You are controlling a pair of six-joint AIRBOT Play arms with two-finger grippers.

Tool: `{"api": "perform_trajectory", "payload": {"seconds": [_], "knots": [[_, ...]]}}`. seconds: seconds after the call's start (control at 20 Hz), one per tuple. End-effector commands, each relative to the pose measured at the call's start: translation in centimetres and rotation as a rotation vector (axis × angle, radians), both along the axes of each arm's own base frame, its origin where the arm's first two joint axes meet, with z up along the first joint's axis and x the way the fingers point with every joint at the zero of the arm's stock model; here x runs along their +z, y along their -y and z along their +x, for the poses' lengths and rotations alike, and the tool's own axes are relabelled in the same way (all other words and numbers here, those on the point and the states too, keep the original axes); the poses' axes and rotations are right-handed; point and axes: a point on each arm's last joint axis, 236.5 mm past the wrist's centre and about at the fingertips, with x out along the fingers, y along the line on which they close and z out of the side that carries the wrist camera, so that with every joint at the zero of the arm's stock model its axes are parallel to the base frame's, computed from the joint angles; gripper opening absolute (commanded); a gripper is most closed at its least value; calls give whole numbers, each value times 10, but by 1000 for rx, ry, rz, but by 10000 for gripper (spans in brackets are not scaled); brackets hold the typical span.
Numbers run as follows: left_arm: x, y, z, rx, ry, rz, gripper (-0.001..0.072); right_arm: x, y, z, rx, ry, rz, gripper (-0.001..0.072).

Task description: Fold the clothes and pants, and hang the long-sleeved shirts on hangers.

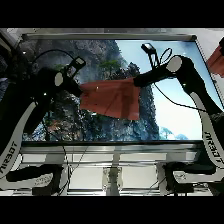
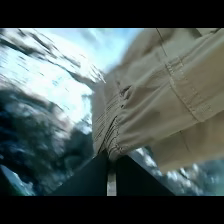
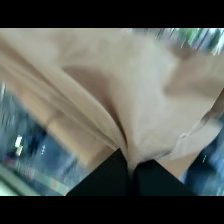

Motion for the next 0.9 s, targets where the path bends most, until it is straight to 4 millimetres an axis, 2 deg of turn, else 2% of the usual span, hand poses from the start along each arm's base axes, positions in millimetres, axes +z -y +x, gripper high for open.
{"api": "perform_trajectory", "payload": {"seconds": [0.0, 0.1, 0.25, 0.4, 0.65, 0.75, 0.8, 0.85], "knots": [[-33, -10, -27, -41, -121, 64, 29, -32, 10, -46, 45, -208, -55, 8], [-58, -15, -47, -77, -191, 97, 30, -53, 11, -60, 41, -267, -57, 8], [-83, -21, -70, -77, -265, 113, 30, -79, 11, -73, 7, -326, -47, 8], [-91, -22, -77, -76, -289, 114, 30, -91, 7, -87, -4, -382, -24, 10], [-92, -12, -87, -84, -323, 91, 42, -106, 6, -108, -62, -482, -13, 10], [-93, -9, -94, -113, -345, 105, 210, -110, 8, -122, -58, -539, -21, 10], [-93, -7, -96, -118, -352, 108, 236, -110, 8, -129, -51, -564, -25, 27], [-93, -8, -97, -119, -357, 115, 236, -110, 9, -133, -52, -586, -28, 93]]}}
